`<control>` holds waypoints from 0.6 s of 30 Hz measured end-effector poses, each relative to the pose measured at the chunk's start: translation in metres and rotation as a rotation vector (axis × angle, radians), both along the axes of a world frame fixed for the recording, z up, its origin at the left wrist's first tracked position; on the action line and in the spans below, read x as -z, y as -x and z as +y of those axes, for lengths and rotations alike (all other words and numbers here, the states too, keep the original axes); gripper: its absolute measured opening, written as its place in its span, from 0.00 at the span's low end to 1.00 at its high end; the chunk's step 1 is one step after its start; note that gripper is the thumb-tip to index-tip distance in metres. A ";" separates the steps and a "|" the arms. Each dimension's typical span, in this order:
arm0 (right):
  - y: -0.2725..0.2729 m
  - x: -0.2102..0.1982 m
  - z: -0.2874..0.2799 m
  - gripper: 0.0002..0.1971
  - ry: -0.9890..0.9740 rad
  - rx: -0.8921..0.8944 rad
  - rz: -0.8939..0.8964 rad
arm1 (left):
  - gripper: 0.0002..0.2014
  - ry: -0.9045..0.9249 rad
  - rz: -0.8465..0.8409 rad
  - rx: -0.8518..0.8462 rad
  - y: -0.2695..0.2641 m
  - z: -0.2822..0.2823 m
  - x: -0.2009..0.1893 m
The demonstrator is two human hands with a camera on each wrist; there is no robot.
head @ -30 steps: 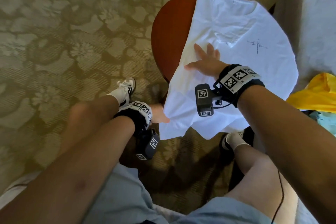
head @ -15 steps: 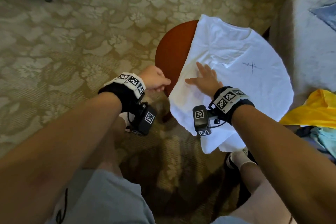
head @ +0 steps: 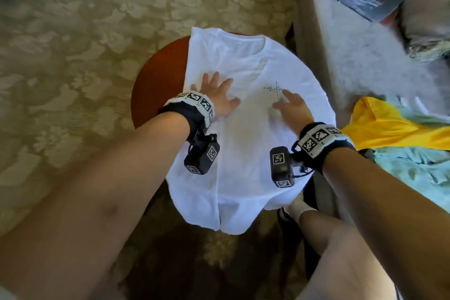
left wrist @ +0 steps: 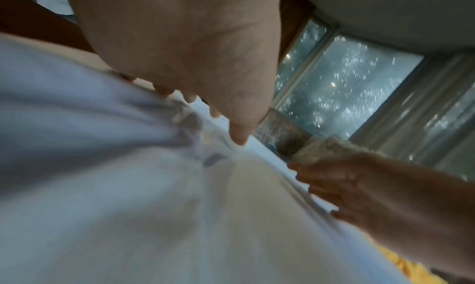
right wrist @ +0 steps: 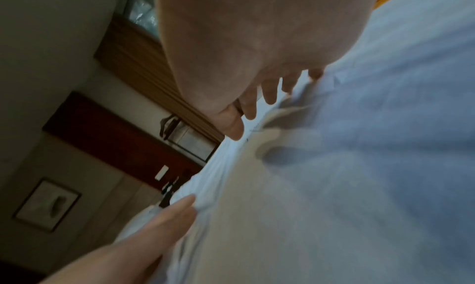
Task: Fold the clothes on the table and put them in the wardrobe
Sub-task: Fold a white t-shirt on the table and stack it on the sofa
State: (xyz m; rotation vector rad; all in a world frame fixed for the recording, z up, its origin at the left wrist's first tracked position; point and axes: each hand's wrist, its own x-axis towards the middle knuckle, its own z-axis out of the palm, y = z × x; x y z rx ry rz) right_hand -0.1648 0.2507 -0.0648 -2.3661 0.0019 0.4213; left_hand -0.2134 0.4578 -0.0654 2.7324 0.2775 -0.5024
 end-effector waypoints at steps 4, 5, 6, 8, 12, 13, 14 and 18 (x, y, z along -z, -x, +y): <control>0.003 0.017 0.020 0.37 0.437 -0.194 0.035 | 0.38 -0.114 0.054 0.030 -0.002 0.004 0.021; 0.005 0.016 0.026 0.37 0.447 -0.214 0.048 | 0.38 -0.116 0.046 0.018 -0.001 0.009 0.021; 0.005 0.015 0.031 0.38 0.434 -0.237 0.058 | 0.37 -0.113 0.048 0.007 0.001 0.016 0.020; 0.008 0.011 0.044 0.41 0.391 -0.281 0.081 | 0.37 -0.115 0.066 -0.014 0.008 0.034 0.016; 0.020 0.008 0.074 0.43 0.345 -0.327 0.086 | 0.37 -0.133 0.094 -0.064 0.024 0.067 0.013; 0.023 0.008 0.080 0.43 0.329 -0.320 0.095 | 0.36 -0.134 0.099 -0.067 0.026 0.072 0.013; 0.023 0.007 0.085 0.43 0.312 -0.305 0.104 | 0.36 -0.131 0.105 -0.070 0.027 0.075 0.012; 0.013 -0.003 0.078 0.32 0.235 -0.073 0.021 | 0.36 -0.108 0.126 -0.053 0.022 0.070 0.008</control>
